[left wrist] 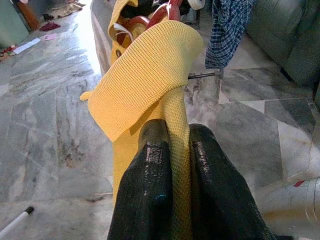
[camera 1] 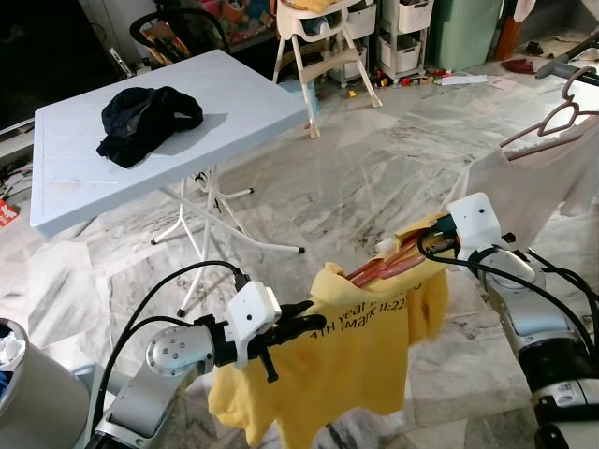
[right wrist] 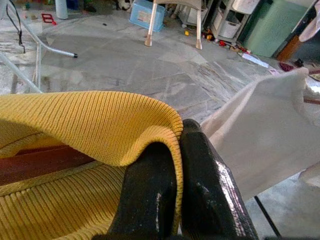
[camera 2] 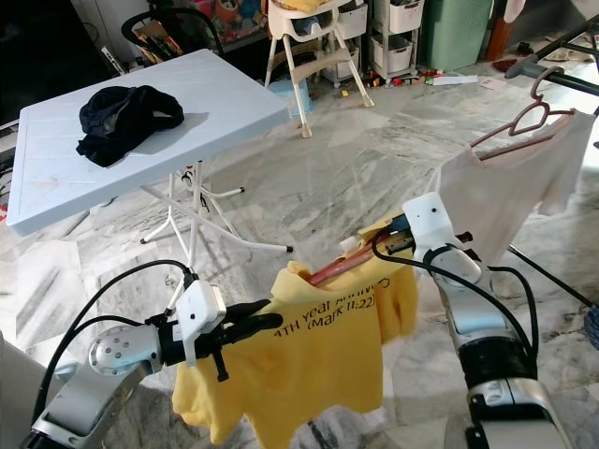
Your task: Hang hanger
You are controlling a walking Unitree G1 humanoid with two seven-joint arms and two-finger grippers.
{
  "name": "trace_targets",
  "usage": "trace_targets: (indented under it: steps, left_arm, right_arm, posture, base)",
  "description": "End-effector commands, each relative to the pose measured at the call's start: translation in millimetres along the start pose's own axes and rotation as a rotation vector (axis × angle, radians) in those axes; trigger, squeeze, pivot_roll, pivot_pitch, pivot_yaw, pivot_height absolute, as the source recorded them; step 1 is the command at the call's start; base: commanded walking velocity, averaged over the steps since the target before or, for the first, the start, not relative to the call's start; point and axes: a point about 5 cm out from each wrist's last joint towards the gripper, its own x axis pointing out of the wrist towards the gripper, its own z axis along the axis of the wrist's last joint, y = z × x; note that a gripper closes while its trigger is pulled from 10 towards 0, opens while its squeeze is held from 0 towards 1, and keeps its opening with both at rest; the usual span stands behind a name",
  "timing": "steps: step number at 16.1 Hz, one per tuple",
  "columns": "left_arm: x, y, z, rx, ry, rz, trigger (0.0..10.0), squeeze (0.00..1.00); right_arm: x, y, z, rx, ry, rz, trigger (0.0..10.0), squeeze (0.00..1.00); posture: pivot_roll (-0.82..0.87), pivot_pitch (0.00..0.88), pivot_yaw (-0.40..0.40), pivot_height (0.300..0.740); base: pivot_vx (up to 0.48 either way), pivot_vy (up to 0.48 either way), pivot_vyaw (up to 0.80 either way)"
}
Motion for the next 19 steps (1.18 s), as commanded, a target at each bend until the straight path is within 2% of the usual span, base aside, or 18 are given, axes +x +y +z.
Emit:
trace_targets:
  steps: [1,3,5,7,12,14,16,17,19]
  left_arm:
    - [-13.2,6.8,7.4,0.018,-0.015,0.009,0.0,0.00]
    - [-14.0,12.4,8.0,0.051,0.010,0.034,0.0,0.00]
    - [-16.1,16.2,7.3,0.048,0.012,0.062,0.0,0.00]
    - [-21.8,21.6,7.2,0.066,0.041,0.099,0.0,0.00]
    - [-28.2,31.3,-1.2,0.101,0.102,0.158,0.0,0.00]
    - [-27.5,33.6,-2.0,0.107,0.107,0.178,0.0,0.00]
    - [-24.6,34.7,-3.5,0.116,0.114,0.183,0.0,0.00]
    - [-21.2,32.9,-1.9,0.118,0.101,0.167,0.0,0.00]
    - [-19.0,32.9,-1.4,0.119,0.098,0.160,0.0,0.00]
  right_arm:
    - [1.0,-17.5,0.6,-0.019,0.017,-0.064,0.0,0.00]
    - [4.9,-15.4,7.5,-0.042,0.000,-0.049,0.0,0.00]
    - [5.0,-13.3,10.0,-0.072,-0.003,-0.026,0.0,0.00]
    - [1.4,-31.8,-3.7,-0.113,0.062,-0.097,0.0,0.00]
    - [-3.5,-53.3,6.9,-0.171,0.041,-0.151,0.0,0.00]
    - [-4.5,-53.1,10.9,-0.161,0.023,-0.148,0.0,0.00]
    - [-4.0,-45.5,15.9,-0.098,-0.005,-0.128,0.0,0.00]
    - [-3.5,-40.1,13.9,-0.095,0.000,-0.117,0.0,0.00]
    - [-4.3,-40.9,6.4,-0.085,0.027,-0.134,0.0,0.00]
  posture:
    - [-0.09,0.061,0.147,0.740]
    - [-0.09,0.060,0.143,0.740]
    - [-0.08,0.060,0.139,0.740]
    - [-0.09,0.059,0.138,0.740]
    - [-0.08,0.060,0.136,0.740]
    - [-0.09,0.060,0.140,0.740]
    - [-0.09,0.060,0.145,0.740]
    - [-0.10,0.059,0.146,0.740]
    - [-0.09,0.056,0.147,0.740]
  base:
    - [0.000,0.000,0.00]
    - [0.000,0.000,0.00]
    - [0.000,0.000,0.00]
    - [0.000,0.000,0.00]
    - [0.000,0.000,0.00]
    - [0.000,0.000,0.00]
    - [0.000,0.000,0.00]
    - [0.000,0.000,0.00]
    - [0.000,0.000,0.00]
